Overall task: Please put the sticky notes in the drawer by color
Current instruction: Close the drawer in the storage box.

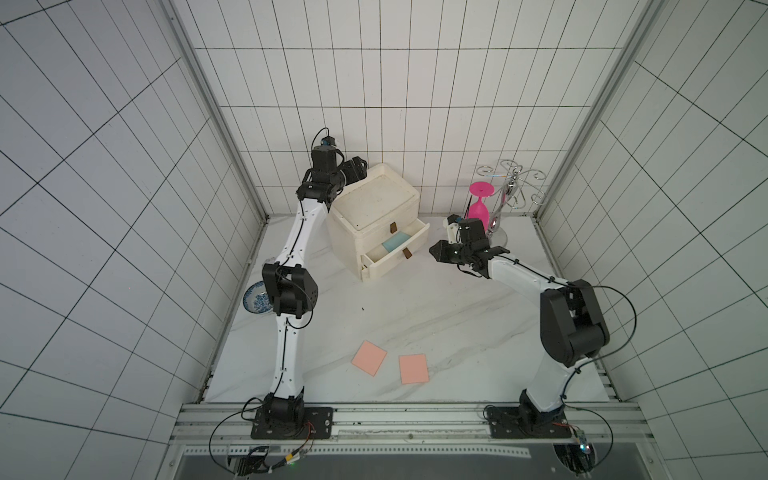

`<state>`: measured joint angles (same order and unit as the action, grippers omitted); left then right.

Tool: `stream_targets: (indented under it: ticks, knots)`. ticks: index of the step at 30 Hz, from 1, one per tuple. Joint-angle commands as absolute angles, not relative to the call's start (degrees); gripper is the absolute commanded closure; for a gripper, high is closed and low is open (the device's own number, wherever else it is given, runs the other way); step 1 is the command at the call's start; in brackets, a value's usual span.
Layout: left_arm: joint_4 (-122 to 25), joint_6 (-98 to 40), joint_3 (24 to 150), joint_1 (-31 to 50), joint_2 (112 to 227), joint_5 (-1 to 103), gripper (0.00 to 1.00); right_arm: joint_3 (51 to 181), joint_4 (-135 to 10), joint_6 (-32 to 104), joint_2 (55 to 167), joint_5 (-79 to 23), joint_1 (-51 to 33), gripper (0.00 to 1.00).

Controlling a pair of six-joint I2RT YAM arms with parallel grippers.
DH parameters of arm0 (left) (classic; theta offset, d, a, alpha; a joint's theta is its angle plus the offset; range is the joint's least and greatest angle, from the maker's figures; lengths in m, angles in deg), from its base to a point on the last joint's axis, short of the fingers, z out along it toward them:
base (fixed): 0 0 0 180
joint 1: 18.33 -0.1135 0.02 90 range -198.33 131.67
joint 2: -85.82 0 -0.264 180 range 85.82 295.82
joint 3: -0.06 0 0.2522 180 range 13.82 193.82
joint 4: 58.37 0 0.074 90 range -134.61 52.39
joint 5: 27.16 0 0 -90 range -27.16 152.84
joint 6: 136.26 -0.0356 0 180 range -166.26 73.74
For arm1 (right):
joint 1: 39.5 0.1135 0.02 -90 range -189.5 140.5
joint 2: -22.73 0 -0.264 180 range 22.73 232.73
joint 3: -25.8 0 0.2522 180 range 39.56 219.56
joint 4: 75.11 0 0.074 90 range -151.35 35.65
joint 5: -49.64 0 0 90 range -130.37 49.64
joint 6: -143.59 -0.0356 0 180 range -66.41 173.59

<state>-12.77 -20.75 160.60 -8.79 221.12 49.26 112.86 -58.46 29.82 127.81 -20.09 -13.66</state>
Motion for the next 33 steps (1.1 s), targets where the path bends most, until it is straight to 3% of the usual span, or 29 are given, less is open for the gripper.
stream_targets:
  ticks: [1,16,22,28,33]
  knots:
    - [-11.77,-21.69,158.23,-8.27,222.25,46.09,0.15,117.15,-62.45,26.89,131.91,-17.49,-13.49,0.81]
    - [-11.17,-22.42,155.45,-7.07,221.29,44.53,0.15,139.12,-64.07,21.82,145.59,-14.05,-9.66,0.81]
    - [-9.91,-23.06,154.84,-7.00,219.98,43.57,0.15,132.29,-61.08,27.50,137.88,-16.38,-9.93,0.79]
    - [-7.24,-22.71,154.20,-6.51,215.02,41.61,0.15,128.35,-52.84,33.92,126.94,-19.46,-11.90,0.59]
    - [-3.99,-22.29,152.19,-6.37,207.93,42.64,0.14,132.12,-47.26,35.11,126.90,-13.86,-12.86,0.54]
